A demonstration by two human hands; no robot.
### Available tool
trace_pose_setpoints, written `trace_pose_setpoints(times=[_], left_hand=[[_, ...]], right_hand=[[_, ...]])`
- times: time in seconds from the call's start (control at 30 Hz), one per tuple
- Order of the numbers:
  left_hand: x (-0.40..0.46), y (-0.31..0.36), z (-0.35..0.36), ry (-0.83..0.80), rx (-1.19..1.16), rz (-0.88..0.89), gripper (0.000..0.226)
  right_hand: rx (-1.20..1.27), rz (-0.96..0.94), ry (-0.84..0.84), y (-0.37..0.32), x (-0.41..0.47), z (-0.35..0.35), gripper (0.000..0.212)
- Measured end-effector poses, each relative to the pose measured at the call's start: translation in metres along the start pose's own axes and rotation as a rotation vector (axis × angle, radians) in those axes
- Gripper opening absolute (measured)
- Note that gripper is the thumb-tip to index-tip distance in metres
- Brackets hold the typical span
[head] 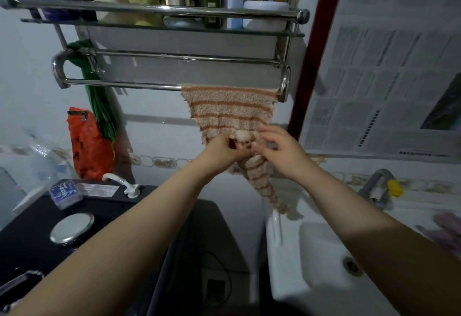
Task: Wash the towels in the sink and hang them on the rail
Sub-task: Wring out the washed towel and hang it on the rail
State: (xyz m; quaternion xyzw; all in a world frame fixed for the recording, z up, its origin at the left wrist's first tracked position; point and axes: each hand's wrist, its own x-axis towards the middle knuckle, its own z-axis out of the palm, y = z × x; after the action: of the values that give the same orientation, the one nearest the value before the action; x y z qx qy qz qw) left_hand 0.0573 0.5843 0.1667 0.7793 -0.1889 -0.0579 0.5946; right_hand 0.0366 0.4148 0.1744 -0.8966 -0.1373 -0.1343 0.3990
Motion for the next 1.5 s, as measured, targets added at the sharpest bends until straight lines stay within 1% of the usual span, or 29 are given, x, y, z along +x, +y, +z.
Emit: trace_pose_setpoints(times=[0.07, 0.1, 0.17, 0.23, 0.27, 0.33, 0.4, 0.43, 0.47, 0.5, 0.53, 0.57, 0.6, 0.63, 0.67, 0.7, 0.73, 0.77, 0.87, 0.93, 1.0, 1.07, 1.13, 1.2, 1.27, 1.33, 1.4, 1.47, 1.5], left_hand=[[0.003, 0.002, -0.004, 0.053, 0.011, -0.062, 0.038], [0.004, 0.002, -0.008, 0.046, 0.045, -0.107, 0.041], [0.004, 0.000, -0.018, -0.062, 0.170, -0.163, 0.031], [0.003, -0.002, -0.026, -0.129, 0.332, -0.139, 0.021], [0.004, -0.002, -0.030, -0.100, 0.411, -0.100, 0.016], [0.007, -0.002, -0.037, 0.056, 0.636, -0.004, 0.013], [0.005, 0.000, -0.038, 0.285, 0.832, 0.090, 0.015], [0.002, -0.002, -0.037, 0.415, 0.852, 0.167, 0.014], [-0.003, -0.005, -0.034, 0.537, 0.824, 0.259, 0.013], [-0.008, -0.009, -0.031, 0.639, 0.771, 0.365, 0.014], [-0.012, -0.014, -0.029, 0.704, 0.742, 0.464, 0.016], [-0.013, -0.020, -0.027, 0.695, 0.763, 0.510, 0.021], [-0.012, -0.027, -0.027, 0.590, 0.837, 0.477, 0.027], [-0.007, -0.037, -0.029, 0.402, 0.946, 0.354, 0.033], [-0.003, -0.043, -0.032, 0.165, 1.060, 0.157, 0.033], [-0.001, -0.046, -0.035, -0.066, 1.159, -0.055, 0.028], [0.001, -0.049, -0.039, -0.213, 1.209, -0.208, 0.020], [0.002, -0.049, -0.043, -0.248, 1.218, -0.282, 0.016], [0.002, -0.033, -0.058, -0.103, 1.146, -0.344, 0.029], [-0.001, -0.010, -0.064, -0.039, 0.951, -0.441, 0.032], [-0.007, 0.018, -0.067, -0.005, 0.690, -0.451, 0.030], [-0.011, 0.042, -0.071, 0.038, 0.388, -0.350, 0.031], [-0.012, 0.063, -0.074, 0.109, 0.071, -0.214, 0.022], [-0.005, 0.080, -0.075, 0.250, -0.116, -0.041, 0.014], [0.006, 0.092, -0.076, 0.387, -0.168, 0.233, 0.018], [0.016, 0.101, -0.081, 0.460, -0.039, 0.560, 0.031], [0.030, 0.095, -0.091, 0.494, 0.294, 0.794, 0.043], [0.050, 0.076, -0.105, 0.436, 0.780, 0.920, 0.047], [0.061, 0.064, -0.113, 0.391, 0.998, 0.916, 0.050]], right_hand=[[0.146, 0.012, 0.122, -0.002, 0.003, -0.002, 0.027], [0.242, 0.037, 0.135, -0.003, 0.004, -0.003, 0.020], [0.375, 0.105, 0.144, -0.002, 0.006, -0.005, 0.004], [0.328, 0.149, 0.167, 0.000, 0.007, -0.007, 0.015], [0.268, 0.170, 0.155, 0.001, 0.007, -0.008, 0.020], [0.144, 0.223, 0.004, 0.000, 0.007, -0.012, 0.029], [0.063, 0.292, -0.316, 0.000, 0.007, -0.020, 0.030], [0.082, 0.317, -0.436, -0.001, 0.006, -0.023, 0.027], [0.144, 0.330, -0.463, -0.001, 0.006, -0.025, 0.023], [0.241, 0.341, -0.384, -0.003, 0.007, -0.024, 0.019], [0.335, 0.330, -0.207, -0.005, 0.005, -0.021, 0.016], [0.368, 0.267, 0.024, -0.007, 0.002, -0.016, 0.016], [0.321, 0.183, 0.204, -0.006, 0.000, -0.010, 0.017], [0.185, 0.114, 0.247, -0.004, -0.003, -0.005, 0.016], [-0.020, 0.095, 0.132, -0.003, -0.006, 0.000, 0.013], [-0.206, 0.116, -0.066, -0.001, -0.010, 0.006, 0.011], [-0.317, 0.163, -0.200, 0.003, -0.011, 0.009, 0.014], [-0.337, 0.211, -0.231, 0.006, -0.010, 0.010, 0.018], [-0.284, 0.228, -0.036, 0.005, -0.003, 0.003, 0.022], [-0.334, 0.206, -0.001, -0.004, 0.004, -0.004, 0.008], [-0.297, 0.293, -0.057, -0.016, 0.012, -0.015, 0.010], [0.036, 0.436, -0.167, -0.034, 0.021, -0.027, 0.018], [0.422, 0.458, -0.253, -0.052, 0.028, -0.040, 0.032], [0.766, 0.345, -0.232, -0.066, 0.037, -0.048, 0.034], [0.998, 0.170, -0.081, -0.078, 0.049, -0.052, 0.030], [0.997, -0.060, 0.132, -0.096, 0.061, -0.055, 0.023], [0.868, -0.280, 0.259, -0.104, 0.074, -0.056, 0.022], [0.548, -0.410, 0.249, -0.097, 0.086, -0.048, 0.022], [0.243, -0.441, 0.243, -0.087, 0.094, -0.043, 0.026]])
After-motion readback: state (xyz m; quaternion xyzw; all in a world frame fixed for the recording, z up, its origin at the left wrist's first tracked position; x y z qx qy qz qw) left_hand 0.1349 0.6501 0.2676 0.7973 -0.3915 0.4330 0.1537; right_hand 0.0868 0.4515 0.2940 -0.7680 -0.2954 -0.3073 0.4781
